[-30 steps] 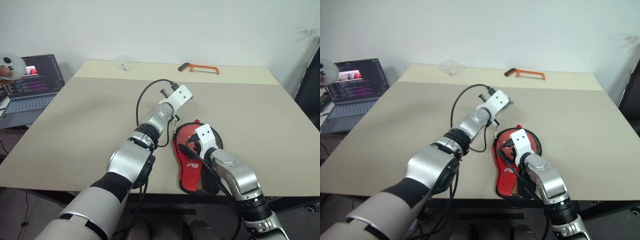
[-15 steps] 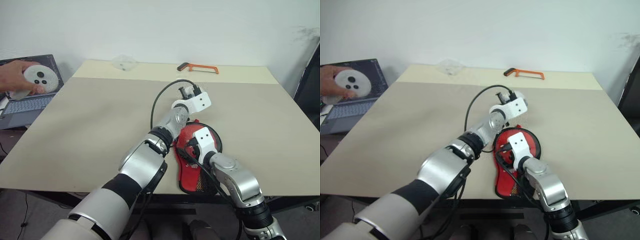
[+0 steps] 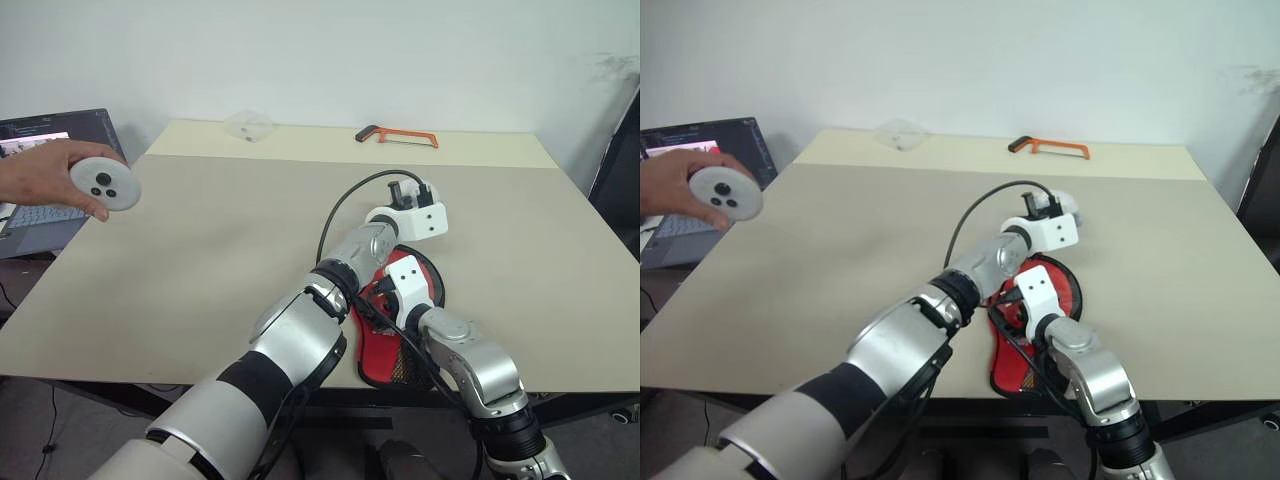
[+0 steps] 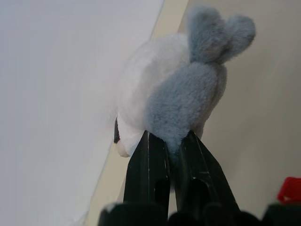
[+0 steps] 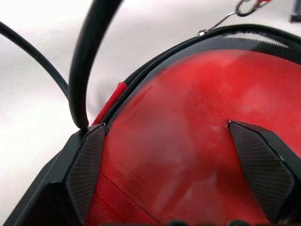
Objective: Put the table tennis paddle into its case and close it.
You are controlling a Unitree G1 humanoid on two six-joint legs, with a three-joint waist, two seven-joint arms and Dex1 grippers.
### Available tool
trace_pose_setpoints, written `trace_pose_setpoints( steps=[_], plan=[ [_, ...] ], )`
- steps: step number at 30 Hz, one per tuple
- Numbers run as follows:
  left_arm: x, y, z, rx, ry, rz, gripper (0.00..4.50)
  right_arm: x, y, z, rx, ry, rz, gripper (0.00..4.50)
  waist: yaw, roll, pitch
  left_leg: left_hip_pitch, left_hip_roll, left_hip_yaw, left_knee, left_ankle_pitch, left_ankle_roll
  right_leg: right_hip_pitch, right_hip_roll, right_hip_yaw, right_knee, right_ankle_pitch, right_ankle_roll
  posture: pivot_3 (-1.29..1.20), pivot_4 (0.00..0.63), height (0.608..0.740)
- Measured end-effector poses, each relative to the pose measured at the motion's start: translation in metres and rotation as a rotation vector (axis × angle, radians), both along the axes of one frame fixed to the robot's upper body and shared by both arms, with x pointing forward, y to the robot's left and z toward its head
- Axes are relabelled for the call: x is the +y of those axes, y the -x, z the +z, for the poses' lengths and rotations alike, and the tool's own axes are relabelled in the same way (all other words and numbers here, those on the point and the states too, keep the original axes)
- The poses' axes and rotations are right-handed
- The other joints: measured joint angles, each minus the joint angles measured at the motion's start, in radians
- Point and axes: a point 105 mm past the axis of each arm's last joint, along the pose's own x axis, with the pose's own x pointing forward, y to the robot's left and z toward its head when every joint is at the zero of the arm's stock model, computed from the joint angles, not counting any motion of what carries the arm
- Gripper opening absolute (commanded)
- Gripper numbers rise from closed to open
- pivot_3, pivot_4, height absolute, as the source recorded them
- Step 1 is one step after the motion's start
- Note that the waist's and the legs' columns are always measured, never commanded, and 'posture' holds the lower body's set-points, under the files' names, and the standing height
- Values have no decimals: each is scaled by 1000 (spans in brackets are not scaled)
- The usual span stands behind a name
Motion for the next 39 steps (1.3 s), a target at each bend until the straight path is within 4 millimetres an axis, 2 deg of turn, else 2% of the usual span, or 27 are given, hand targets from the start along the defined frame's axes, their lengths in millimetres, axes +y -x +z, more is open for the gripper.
trace_pose_setpoints(
  steps=[12, 17, 20, 27, 29, 30, 34, 39],
  plan=[
    [-9, 6, -3, -49, -84, -61, 5, -1, 4, -1, 1, 0, -5, 4500, 2, 0, 0, 0, 0, 0, 0, 0, 0, 0, 0, 0, 0, 0, 0, 0, 150, 740],
    [-10, 7, -10, 42, -71, -62, 5, -2, 5, -2, 2, 7, -3, 4500, 1, 0, 0, 0, 0, 0, 0, 0, 0, 0, 0, 0, 0, 0, 0, 0, 150, 740],
    [-10, 10, -19, 118, -91, -89, 884, -1, 5, -2, 3, 10, 4, 4500, 0, 0, -1, 0, 0, 0, 0, 0, 0, 0, 0, 0, 0, 0, 0, 0, 150, 740],
    [-3, 18, -52, 256, -150, -156, 3589, 1, 2, -2, 6, 20, 23, 4500, -3, 0, -8, 3, 0, 0, 0, 0, 0, 3, 0, 0, 0, 0, 0, 0, 150, 740],
    [-1, 20, -56, 279, -161, -175, 4312, 2, 0, -2, 10, 21, 31, 4500, -4, 0, -8, 3, 0, 0, 0, 0, 0, 3, 0, 0, 0, 0, 0, 0, 150, 740],
    [2, 19, -55, 286, -164, -181, 4493, 2, -1, -3, 15, 23, 37, 4500, -5, 0, -10, 4, 0, 0, 0, 0, 0, 4, 0, 0, 0, 0, 0, 0, 150, 740],
    [7, 20, -53, 324, -163, -236, 4493, 2, -4, -4, 26, 30, 55, 4500, -9, 0, -9, 14, 0, 0, -1, -1, -1, 14, 0, 0, -2, -3, -6, 0, 150, 740],
    [18, 21, -49, 436, -113, -283, 4493, 5, -7, -2, 19, 43, 107, 4500, -16, 0, -9, 15, 0, 0, -2, 0, 0, 14, 0, 1, -2, -3, -6, 0, 150, 740]
  ],
)
